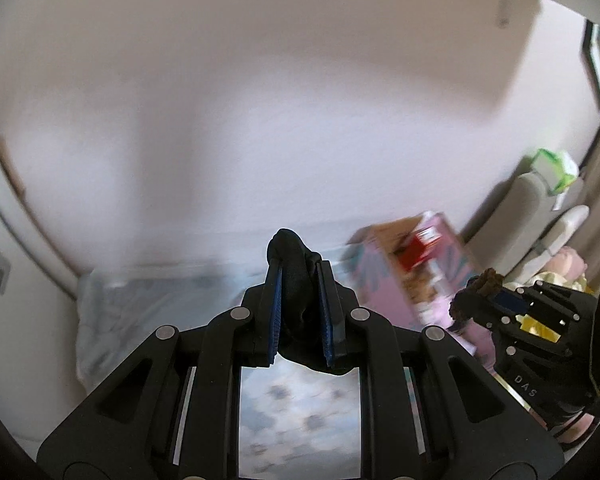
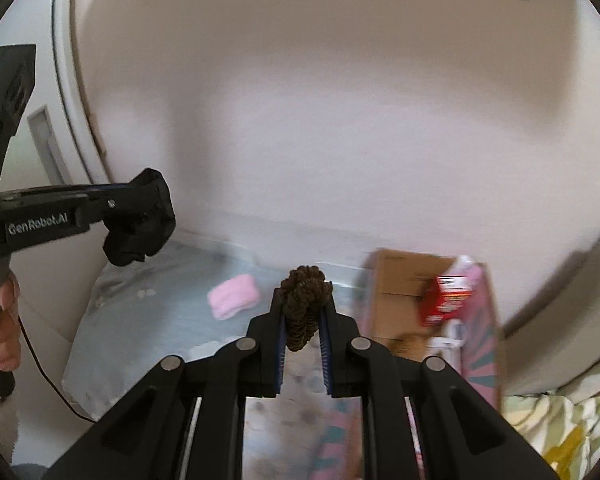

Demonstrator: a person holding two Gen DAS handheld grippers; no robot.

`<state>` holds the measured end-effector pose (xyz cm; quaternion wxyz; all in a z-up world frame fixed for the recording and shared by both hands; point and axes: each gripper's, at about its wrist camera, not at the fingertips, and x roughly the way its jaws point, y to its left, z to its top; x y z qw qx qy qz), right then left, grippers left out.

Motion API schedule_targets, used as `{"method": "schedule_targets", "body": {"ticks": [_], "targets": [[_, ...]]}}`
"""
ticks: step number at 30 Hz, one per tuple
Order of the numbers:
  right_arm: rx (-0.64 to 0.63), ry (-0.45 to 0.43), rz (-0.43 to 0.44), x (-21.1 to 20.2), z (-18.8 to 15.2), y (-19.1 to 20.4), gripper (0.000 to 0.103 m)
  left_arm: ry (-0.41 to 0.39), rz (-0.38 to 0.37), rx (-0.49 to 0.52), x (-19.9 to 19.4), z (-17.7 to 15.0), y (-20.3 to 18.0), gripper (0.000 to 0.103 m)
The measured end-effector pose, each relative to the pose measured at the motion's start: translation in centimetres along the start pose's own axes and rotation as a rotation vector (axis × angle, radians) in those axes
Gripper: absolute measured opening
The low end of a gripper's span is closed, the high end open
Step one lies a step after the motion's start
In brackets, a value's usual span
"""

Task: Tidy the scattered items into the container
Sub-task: 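Lift the scrunchie and hair tie toward the cardboard box, then lower the scrunchie and hair tie into the box and open both grippers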

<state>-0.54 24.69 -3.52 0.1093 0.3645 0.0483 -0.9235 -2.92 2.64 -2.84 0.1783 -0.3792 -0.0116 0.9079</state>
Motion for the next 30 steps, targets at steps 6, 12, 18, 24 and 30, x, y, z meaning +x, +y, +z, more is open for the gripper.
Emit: {"method": "schedule_targets", "body": {"ticks": [6,12,18,24,30], "targets": [[0.034,-0.023,-0.073,-2.9,-0.8,-4.5,0.014,-0.006,-0.069,0.064,1.2,1.0,-6.6,0.014],[0.078,0.015,-0.108,-3.2,-2.8,-9.1,0.014,0.080,-0.139,0.106,6.0,-0.1,-12.5,0.014],[0.128,0.110,-0.083,-0.7,-5.7,-12.3,0.014,0.226,-0.148,0.163,13.2,-3.5,-16.5,0.014],[0.117,0.233,-0.016,3.4,-9.1,-12.5,0.014,0.338,-0.126,0.204,17.5,-7.4,-18.7,0.014],[0.123,0.260,0.030,5.3,-10.2,-13.1,0.014,0.326,-0.130,0.218,17.2,-6.9,-18.8,0.014]]}}
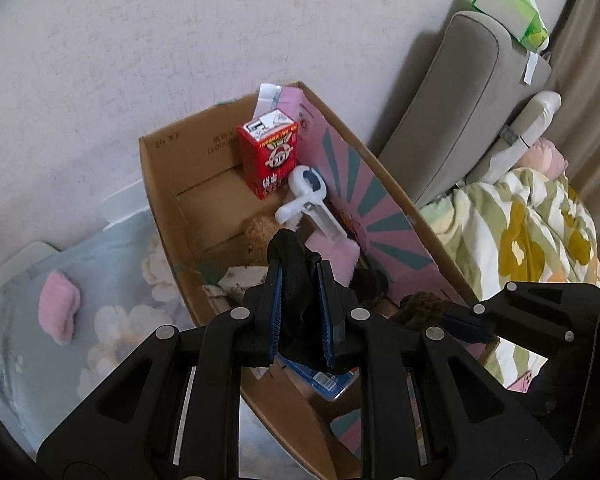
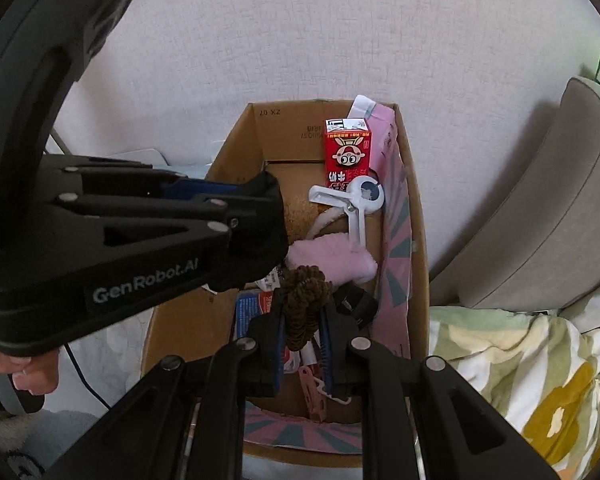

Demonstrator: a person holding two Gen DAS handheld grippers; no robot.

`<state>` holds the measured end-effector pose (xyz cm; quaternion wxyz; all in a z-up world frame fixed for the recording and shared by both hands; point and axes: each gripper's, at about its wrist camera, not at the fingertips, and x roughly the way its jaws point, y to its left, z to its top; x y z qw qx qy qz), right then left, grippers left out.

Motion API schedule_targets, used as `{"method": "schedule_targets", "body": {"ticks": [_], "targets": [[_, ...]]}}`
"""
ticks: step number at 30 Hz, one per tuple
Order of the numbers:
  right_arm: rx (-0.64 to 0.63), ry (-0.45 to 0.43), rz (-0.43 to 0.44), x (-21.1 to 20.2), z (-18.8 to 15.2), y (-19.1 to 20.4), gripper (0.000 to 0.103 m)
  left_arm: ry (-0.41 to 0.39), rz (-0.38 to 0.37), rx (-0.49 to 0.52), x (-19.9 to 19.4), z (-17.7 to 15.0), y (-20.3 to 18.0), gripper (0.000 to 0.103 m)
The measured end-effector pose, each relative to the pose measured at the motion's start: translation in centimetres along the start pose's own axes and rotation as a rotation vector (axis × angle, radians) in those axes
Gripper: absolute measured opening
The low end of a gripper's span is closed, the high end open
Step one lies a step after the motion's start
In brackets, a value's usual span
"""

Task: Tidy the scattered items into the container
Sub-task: 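Lower the scrunchie and hair tie into the box and open both grippers, then return both grippers to the pink fuzzy item and clear tape roll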

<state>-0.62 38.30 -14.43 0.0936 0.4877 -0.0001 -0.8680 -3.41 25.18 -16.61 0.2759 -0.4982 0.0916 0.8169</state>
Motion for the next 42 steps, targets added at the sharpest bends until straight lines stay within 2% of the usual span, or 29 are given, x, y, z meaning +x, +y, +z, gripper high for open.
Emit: {"method": "schedule_targets", "body": {"ticks": [1,2,3,4,5,6,7,9,12,18,23,27,31,38,42], "targets": [[-0.001,-0.003,0.004,0.1,0.2,-0.2,0.014,-0.010,-0.008,-0.003,-0.4,0.3,0.1,0.015],[-0.003,-0.007,0.011,0.1,0.3,-0.4,0.014,-0.021,-0.023,-0.009,-0.6,0.5,0.2,0.025],[-0.006,-0.013,0.026,0.2,0.4,-0.6,0.016,-0.031,-0.033,-0.019,-0.9,0.7,0.3,0.052],[-0.008,-0.014,0.044,-0.1,0.4,-0.7,0.026,-0.040,-0.017,-0.030,-1.2,1.0,0.6,0.072],[-0.007,-0.010,0.055,-0.3,0.5,-0.7,0.035,-0.053,0.006,-0.036,-1.6,1.2,0.8,0.100],[-0.007,-0.008,0.058,-0.4,0.7,-0.7,0.051,-0.085,0.020,-0.033,-2.3,1.2,1.0,0.102],[-0.010,-0.016,0.057,-0.6,0.8,-0.7,0.062,-0.124,0.026,-0.024,-3.3,1.2,1.2,0.102],[-0.024,-0.041,0.055,-1.3,1.0,-0.5,0.068,-0.160,0.069,-0.011,-4.7,1.4,1.7,0.102],[-0.045,-0.063,0.048,-2.2,1.3,-0.2,0.068,-0.179,0.124,-0.011,-6.5,1.9,3.2,0.103],[-0.061,-0.107,0.036,-3.9,1.9,0.8,0.069,-0.193,0.119,-0.075,-9.0,1.5,7.0,0.103],[-0.079,-0.133,0.034,-4.9,2.9,2.5,0.069,-0.198,0.119,-0.159,-10.8,-0.2,11.1,0.103],[-0.096,-0.159,0.061,-5.8,3.2,5.1,0.069,-0.213,0.109,-0.222,-12.3,-1.8,13.9,0.103],[-0.134,-0.174,0.077,-5.9,3.3,8.5,0.069,-0.221,0.129,-0.250,-13.6,-3.3,16.1,0.103],[-0.175,-0.165,0.102,-4.6,2.9,14.3,0.069,-0.205,0.176,-0.232,-14.2,-5.4,19.0,0.103],[-0.147,-0.151,0.070,-2.9,2.3,16.5,0.069,-0.171,0.183,-0.226,-13.3,-6.2,20.6,0.103]]}}
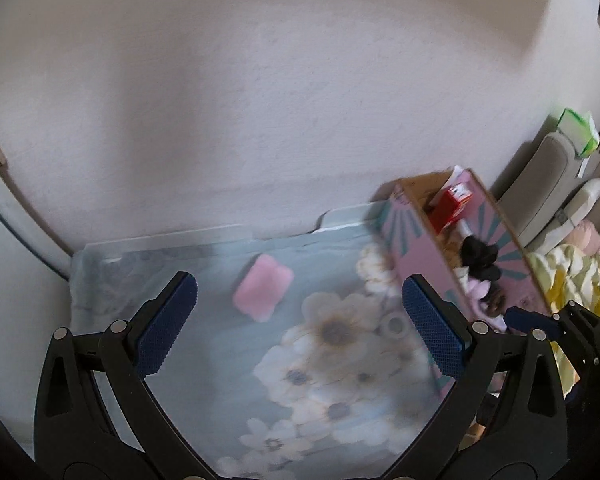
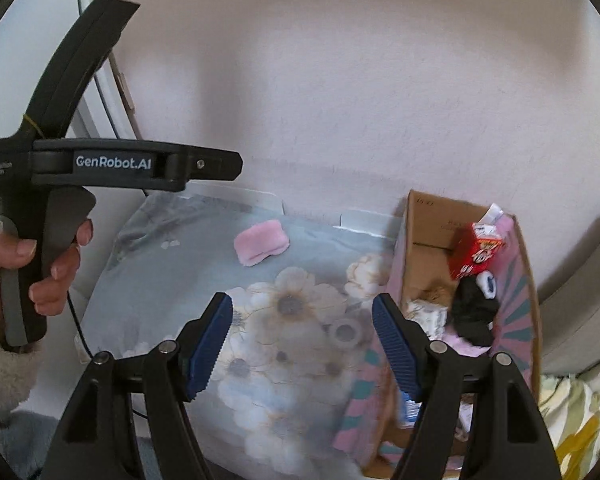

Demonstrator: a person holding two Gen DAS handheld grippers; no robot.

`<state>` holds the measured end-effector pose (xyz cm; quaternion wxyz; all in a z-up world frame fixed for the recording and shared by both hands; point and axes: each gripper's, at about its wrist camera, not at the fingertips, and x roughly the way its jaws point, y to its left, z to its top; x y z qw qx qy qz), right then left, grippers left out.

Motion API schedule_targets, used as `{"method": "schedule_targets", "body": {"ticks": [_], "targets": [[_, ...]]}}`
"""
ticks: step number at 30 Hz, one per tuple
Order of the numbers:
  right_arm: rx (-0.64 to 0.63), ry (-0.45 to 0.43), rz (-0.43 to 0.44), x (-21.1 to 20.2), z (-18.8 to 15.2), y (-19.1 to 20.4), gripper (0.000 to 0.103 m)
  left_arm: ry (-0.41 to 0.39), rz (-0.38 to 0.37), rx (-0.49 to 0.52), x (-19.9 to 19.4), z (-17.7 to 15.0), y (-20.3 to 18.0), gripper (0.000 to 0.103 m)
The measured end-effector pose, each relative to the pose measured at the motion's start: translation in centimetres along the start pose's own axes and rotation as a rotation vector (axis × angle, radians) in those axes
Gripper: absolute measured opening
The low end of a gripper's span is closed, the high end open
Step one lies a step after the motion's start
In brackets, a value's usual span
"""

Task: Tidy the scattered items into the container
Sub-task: 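Return both grippers to the pink fuzzy item and clear tape roll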

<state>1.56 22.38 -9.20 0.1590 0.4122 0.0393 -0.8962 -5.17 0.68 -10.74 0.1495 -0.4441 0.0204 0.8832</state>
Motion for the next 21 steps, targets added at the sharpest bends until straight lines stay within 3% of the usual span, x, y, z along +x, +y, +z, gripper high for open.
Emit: {"method": "schedule_targets", "body": {"ticks": [4,13,21], "targets": [[0.060,0.018,-0.063,2.1,-0.9,1.0,0.069,0.023,-0.022,-0.005,1.6,-0.7,1.5,0.103],[0.179,-0.010,-0.365,8.5,-4.1,3.8,0.069,0.076,-0.050,0.009,9.8,-2.5,3.2,0.102],[0.371,0.024,-0.515,14.0,-5.6,1.7,0.069,0.098,-0.081,0.014,15.0,-4.0,4.1,0.102]]}}
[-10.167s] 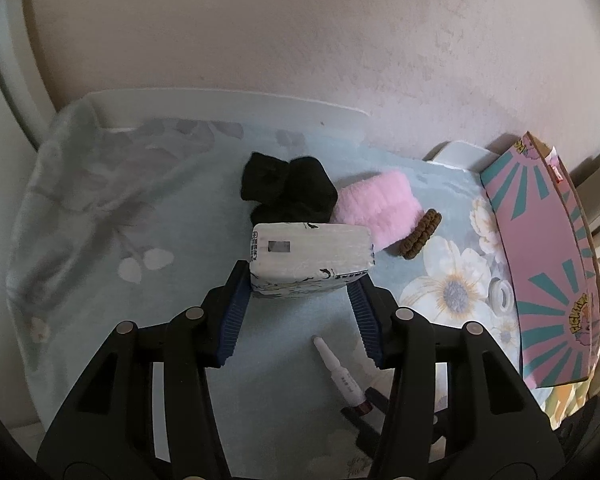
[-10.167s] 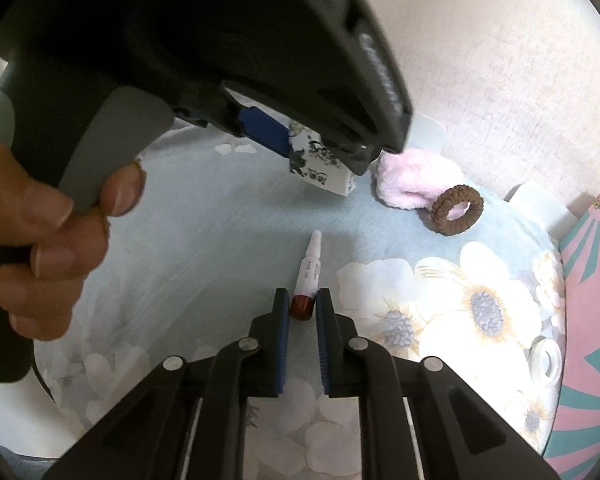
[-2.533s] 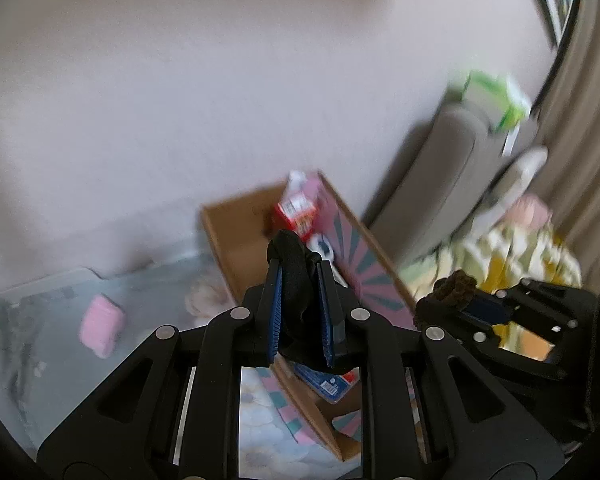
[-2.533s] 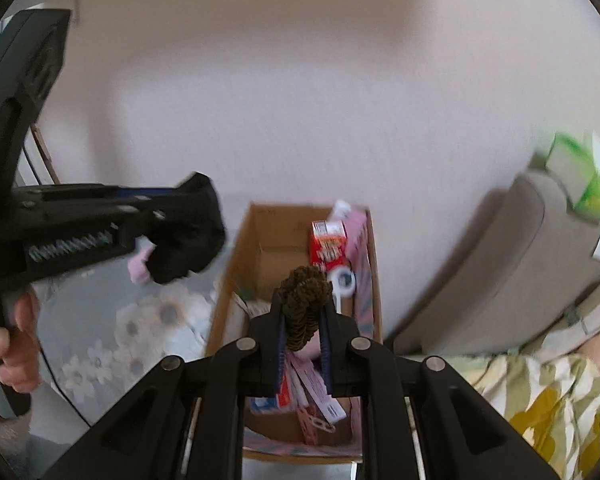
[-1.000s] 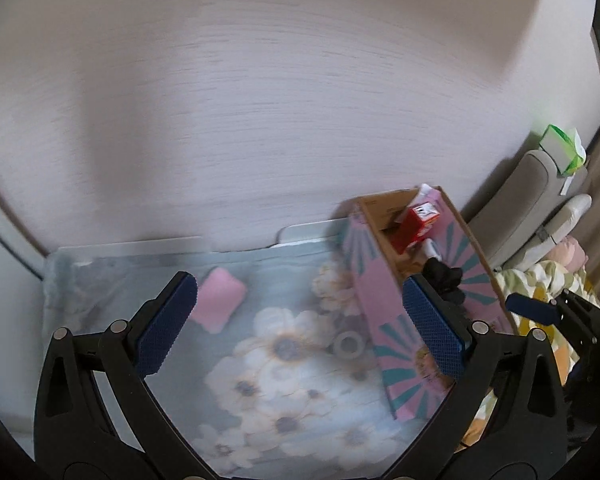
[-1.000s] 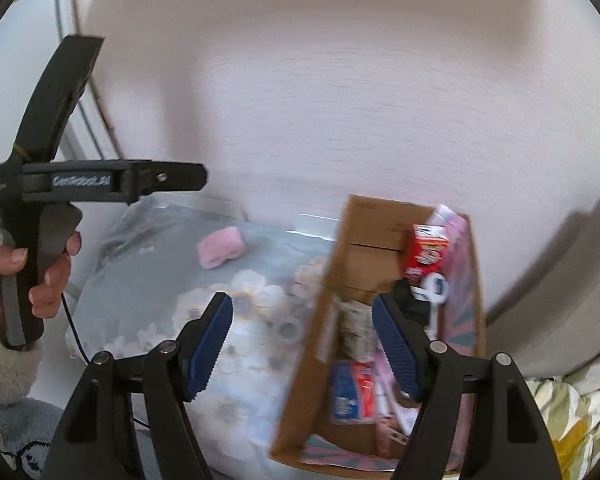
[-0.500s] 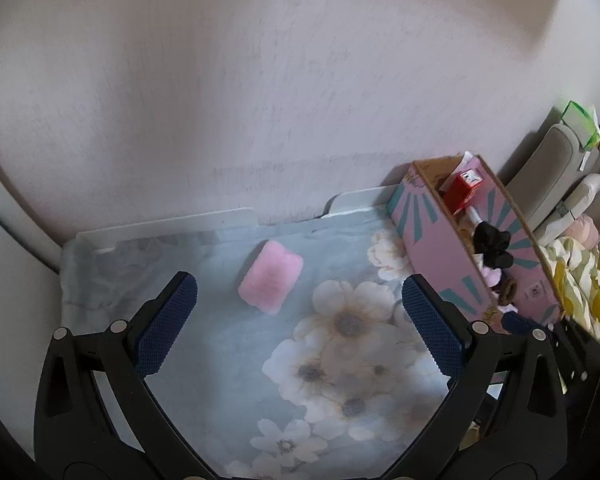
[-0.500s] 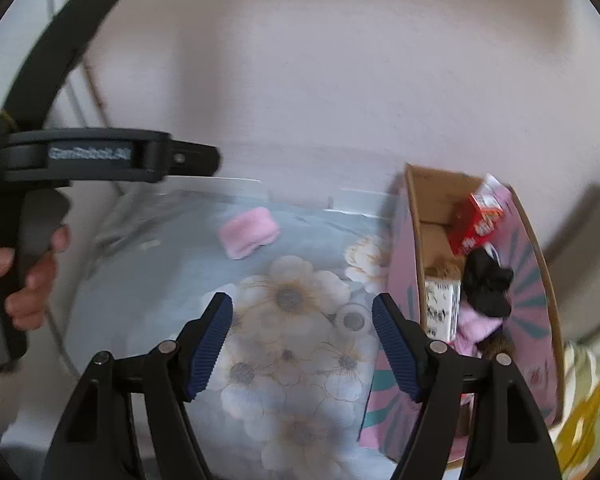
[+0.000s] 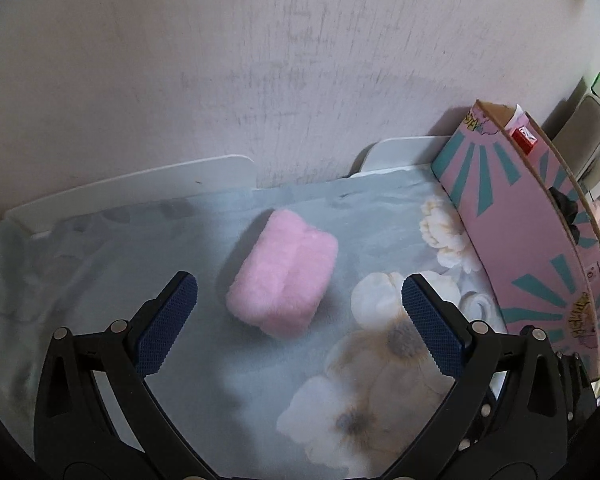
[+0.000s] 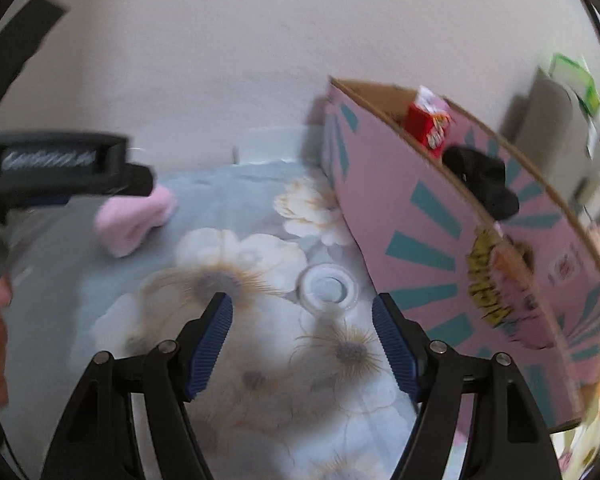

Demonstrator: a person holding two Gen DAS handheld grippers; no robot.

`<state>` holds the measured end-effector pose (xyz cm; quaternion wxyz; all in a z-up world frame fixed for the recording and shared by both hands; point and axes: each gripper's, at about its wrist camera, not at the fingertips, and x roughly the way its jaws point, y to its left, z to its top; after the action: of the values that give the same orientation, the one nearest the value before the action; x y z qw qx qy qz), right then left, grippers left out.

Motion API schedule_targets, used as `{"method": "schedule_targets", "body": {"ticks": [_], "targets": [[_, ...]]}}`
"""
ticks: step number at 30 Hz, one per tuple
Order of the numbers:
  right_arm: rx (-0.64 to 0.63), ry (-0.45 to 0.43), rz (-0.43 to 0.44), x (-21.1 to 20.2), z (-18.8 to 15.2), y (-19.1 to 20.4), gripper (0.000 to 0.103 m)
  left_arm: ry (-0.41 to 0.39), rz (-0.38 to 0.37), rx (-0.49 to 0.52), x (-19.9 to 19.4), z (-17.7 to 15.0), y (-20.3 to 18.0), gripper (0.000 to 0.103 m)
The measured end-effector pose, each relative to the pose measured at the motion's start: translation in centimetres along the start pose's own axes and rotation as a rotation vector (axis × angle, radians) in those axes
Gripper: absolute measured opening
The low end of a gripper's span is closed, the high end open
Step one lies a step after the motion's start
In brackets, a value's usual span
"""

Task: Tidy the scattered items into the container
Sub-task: 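Return both grippers to the pink fuzzy item and clear tape roll, then grasp the pink fuzzy item with the left gripper while the right grasps the clear tape roll, then lift the pink fuzzy item and tape roll over the cardboard box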

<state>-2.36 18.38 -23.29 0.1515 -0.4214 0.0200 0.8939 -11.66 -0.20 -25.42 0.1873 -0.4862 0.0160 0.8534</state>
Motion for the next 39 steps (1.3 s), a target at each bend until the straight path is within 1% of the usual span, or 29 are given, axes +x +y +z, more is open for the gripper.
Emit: {"method": "schedule_targets", "body": {"ticks": [3,7,11,14,16,17,18,19,20,21,22,23,24,27,33,39], "targets": [[0.063,0.031,-0.018,1.4,-0.1,-0.8,0.069,0.013,0.005,0.016,1.4,-0.1,0.0,0.102],[0.122,0.062,-0.016,2.9,0.0,-1.6,0.069,0.017,-0.002,0.015,2.4,-0.2,0.1,0.102],[0.122,0.071,-0.006,3.6,0.1,-1.6,0.068,0.021,0.008,0.023,3.3,-0.3,0.1,0.100],[0.118,0.063,-0.002,3.8,0.4,-1.5,0.068,0.025,0.020,0.031,3.9,-0.3,0.1,0.096],[0.120,0.060,0.001,4.0,0.6,-1.5,0.068,0.030,0.027,0.038,4.2,-0.5,0.2,0.091],[0.119,0.056,0.003,4.0,0.7,-1.5,0.067,0.032,0.033,0.042,4.4,-0.6,0.2,0.084],[0.116,0.051,0.006,3.9,0.7,-1.5,0.063,0.033,0.042,0.048,4.5,-0.6,0.2,0.079],[0.112,0.045,0.008,3.8,0.7,-1.4,0.058,0.022,0.058,0.059,4.5,-0.7,0.1,0.076],[0.112,0.040,0.009,3.7,0.7,-1.5,0.055,0.018,0.066,0.065,4.5,-0.8,0.0,0.072],[0.113,0.036,0.010,3.7,0.8,-1.6,0.046,0.012,0.073,0.068,4.5,-0.8,0.0,0.065],[0.114,0.033,0.013,3.6,0.8,-1.6,0.040,0.004,0.082,0.069,4.4,-0.9,0.0,0.059],[0.117,0.031,0.018,3.6,0.8,-1.7,0.040,-0.002,0.086,0.070,4.4,-0.9,0.1,0.052],[0.120,0.030,0.022,3.6,0.9,-1.7,0.040,-0.004,0.082,0.067,4.3,-0.9,0.2,0.050],[0.126,0.028,0.033,3.5,0.8,-1.8,0.040,-0.004,0.075,0.064,4.3,-0.9,0.2,0.047],[0.117,0.028,0.060,2.7,0.6,-1.6,0.040,-0.004,0.077,0.064,3.5,-0.6,0.2,0.046],[0.076,0.006,0.105,0.8,1.4,-1.4,0.040,-0.017,0.082,0.024,0.2,-0.5,0.6,0.046]]}}
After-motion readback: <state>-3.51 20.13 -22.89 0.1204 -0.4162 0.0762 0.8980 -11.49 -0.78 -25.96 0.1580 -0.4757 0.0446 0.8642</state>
